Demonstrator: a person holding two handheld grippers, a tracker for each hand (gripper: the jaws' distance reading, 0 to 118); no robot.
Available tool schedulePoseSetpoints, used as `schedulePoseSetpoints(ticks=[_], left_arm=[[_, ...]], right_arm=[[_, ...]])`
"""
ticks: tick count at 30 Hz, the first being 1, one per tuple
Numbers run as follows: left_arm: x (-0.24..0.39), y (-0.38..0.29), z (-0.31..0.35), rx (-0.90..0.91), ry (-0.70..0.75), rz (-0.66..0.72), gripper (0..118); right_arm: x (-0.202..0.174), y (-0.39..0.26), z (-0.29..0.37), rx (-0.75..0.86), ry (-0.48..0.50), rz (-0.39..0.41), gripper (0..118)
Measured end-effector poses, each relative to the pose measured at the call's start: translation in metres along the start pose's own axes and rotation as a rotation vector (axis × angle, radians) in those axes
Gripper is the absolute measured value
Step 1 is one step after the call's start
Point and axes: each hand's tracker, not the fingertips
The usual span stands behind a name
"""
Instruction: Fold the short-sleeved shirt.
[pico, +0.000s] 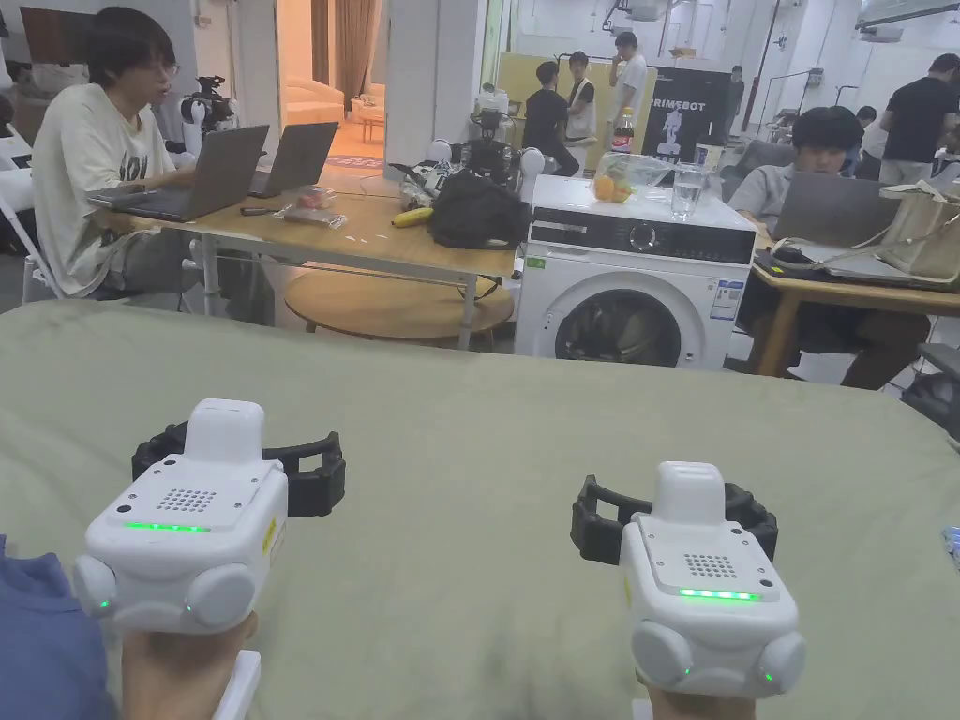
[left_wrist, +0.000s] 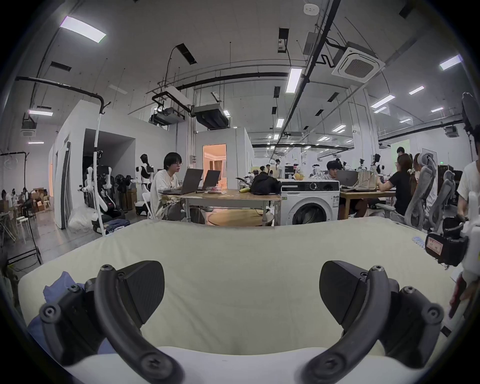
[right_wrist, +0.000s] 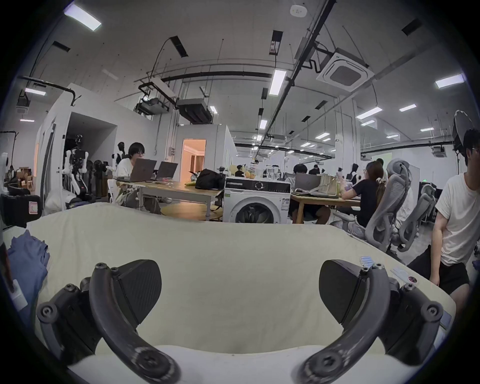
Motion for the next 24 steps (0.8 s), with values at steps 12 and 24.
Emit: schedulePoseSetpoints(ticks=[12, 24], left_arm=[[-0.0009, -0.0020, 0.0015, -0.012, -0.010, -0.009, 117], [0.0024, -0.0006, 0.0074, -0.002, 0.002, -0.027, 117]], right_arm=[[-0.0034, 0.0017, 0.0016, 0.007, 0.007, -0.022, 118], [-0.0008, 0.0019, 0.0070, 0.017, -0.006, -0.041, 118]])
